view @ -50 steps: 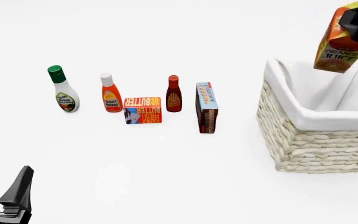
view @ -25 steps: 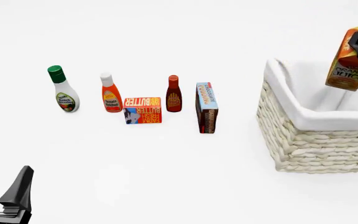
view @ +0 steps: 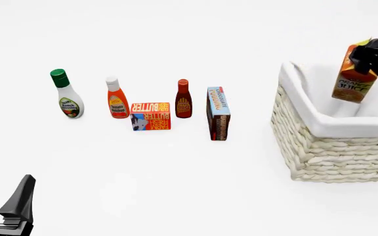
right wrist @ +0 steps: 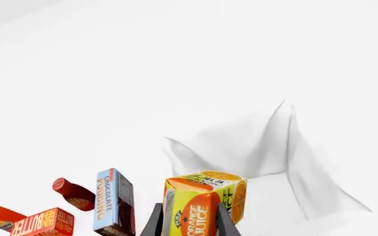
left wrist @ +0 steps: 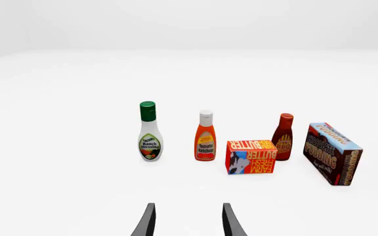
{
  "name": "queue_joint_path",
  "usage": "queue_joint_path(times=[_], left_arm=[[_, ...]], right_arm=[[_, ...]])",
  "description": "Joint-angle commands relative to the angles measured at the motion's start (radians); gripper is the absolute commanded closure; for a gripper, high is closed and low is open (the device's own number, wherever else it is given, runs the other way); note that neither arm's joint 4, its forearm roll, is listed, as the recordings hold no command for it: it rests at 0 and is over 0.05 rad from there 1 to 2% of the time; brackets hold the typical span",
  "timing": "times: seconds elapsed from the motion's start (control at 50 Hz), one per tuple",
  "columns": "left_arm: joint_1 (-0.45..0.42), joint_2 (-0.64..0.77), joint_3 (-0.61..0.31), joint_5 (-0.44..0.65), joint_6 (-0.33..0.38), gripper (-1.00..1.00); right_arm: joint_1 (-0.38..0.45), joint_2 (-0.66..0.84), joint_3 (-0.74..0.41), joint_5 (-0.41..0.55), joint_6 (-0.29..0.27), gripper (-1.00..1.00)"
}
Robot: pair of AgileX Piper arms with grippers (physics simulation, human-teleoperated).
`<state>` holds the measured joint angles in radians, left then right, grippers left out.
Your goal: Pick the orange juice and place it in the basket.
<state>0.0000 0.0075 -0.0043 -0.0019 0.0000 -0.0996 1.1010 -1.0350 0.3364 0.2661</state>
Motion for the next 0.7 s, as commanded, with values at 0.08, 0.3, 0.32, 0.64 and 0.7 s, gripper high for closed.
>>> queue_joint_path(times=[0.08,0.3,0.32,0.64,0.7], left_arm=[[0.000,0.000,0.000,0.000,0.000,-1.00],[0.000,0.000,0.000,0.000,0.000,-1.00],[0.000,0.000,0.000,0.000,0.000,-1.00],[0.000,0.000,0.000,0.000,0.000,-1.00],[0.000,0.000,0.000,0.000,0.000,-1.00]], right_arm=[[-0.017,0.077,0.015,-0.080,0.018,1.00],[-0.011,0.119,0.038,-0.124,0.030,1.00],[-0.011,0.119,0.041,-0.124,0.027,1.00],[-0.025,0.178,0.043,-0.151,0.014,1.00],[-0.031,0.179,0.048,-0.152,0.011,1.00]])
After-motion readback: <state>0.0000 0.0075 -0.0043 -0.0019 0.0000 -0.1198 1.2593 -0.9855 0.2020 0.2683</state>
